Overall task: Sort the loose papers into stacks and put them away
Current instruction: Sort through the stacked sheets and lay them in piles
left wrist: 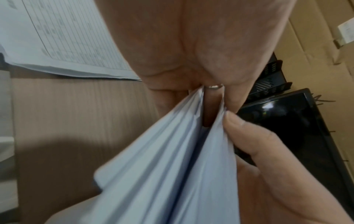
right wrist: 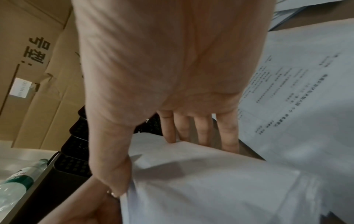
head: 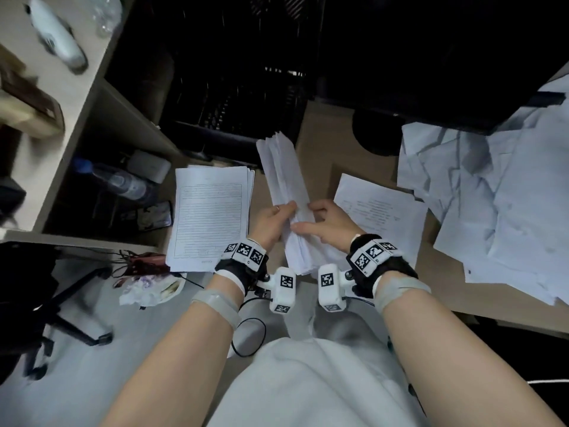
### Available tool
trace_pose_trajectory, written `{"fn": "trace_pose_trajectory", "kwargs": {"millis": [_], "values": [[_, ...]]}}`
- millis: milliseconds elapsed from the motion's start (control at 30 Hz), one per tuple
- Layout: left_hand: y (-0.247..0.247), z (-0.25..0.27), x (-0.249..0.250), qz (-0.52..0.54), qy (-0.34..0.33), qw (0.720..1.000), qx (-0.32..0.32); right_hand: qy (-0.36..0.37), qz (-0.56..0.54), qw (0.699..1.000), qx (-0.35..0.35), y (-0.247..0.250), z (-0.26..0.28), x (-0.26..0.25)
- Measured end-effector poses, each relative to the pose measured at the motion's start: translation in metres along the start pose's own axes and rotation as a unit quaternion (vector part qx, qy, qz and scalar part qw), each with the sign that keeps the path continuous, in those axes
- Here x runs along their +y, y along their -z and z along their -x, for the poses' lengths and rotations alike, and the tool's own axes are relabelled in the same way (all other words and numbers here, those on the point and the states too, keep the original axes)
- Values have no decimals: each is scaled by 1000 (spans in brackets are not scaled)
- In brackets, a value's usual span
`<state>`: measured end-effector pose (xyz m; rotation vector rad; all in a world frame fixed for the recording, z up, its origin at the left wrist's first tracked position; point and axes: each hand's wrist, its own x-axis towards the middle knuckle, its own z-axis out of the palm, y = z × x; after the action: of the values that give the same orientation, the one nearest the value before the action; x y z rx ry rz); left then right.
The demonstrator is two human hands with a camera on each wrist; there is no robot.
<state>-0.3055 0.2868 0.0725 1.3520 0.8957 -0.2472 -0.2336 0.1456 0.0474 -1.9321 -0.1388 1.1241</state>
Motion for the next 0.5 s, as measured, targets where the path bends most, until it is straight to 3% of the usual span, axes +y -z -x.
{"fn": "trace_pose_trajectory", "kwargs": {"millis": [167,300,500], "values": [[34,5,-4,27,-27,999,-30,10,-96,995,27,-26,9,-6],[56,14,-5,66,-42,996,-53,14,-101,993,51,-48,15,-17],[90,7,-13,-15,-82,995,-61,11,-65,996,68,-82,15,-36]]}}
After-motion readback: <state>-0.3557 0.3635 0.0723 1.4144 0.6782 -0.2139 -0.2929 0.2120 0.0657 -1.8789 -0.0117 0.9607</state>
